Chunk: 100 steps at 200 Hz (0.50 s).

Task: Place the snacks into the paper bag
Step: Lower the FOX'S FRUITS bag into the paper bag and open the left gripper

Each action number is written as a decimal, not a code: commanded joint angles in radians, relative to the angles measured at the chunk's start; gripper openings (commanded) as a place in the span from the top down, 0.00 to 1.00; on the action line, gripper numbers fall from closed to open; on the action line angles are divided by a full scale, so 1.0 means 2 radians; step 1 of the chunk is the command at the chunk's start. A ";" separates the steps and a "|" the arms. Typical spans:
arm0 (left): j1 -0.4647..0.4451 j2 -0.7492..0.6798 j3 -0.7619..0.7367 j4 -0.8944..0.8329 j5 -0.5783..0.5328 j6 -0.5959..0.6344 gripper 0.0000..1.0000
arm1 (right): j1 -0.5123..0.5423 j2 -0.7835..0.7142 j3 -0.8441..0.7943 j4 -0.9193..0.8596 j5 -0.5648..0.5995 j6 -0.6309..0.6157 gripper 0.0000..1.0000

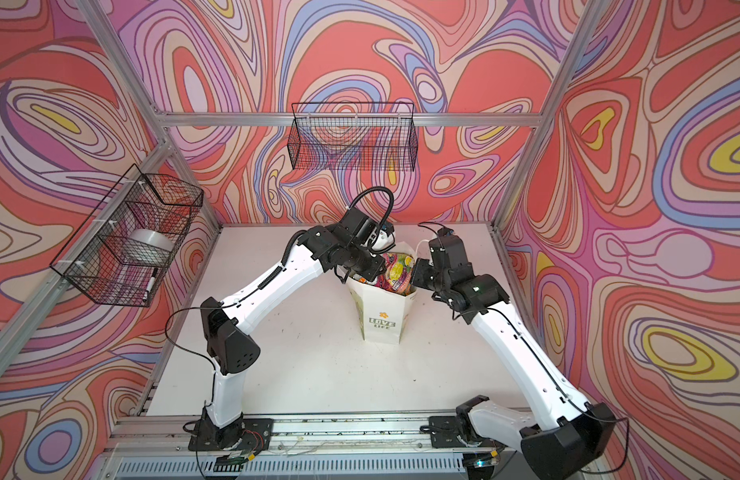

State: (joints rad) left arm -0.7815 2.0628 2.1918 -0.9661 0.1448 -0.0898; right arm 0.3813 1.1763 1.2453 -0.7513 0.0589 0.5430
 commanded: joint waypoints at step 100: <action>0.016 -0.076 0.051 -0.023 0.033 -0.080 0.27 | 0.003 -0.008 0.001 0.010 -0.002 0.002 1.00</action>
State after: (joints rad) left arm -0.7509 2.0197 2.2467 -1.0473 0.1696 -0.2062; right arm 0.3813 1.1759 1.2453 -0.7471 0.0593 0.5438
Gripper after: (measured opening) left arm 0.726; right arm 0.047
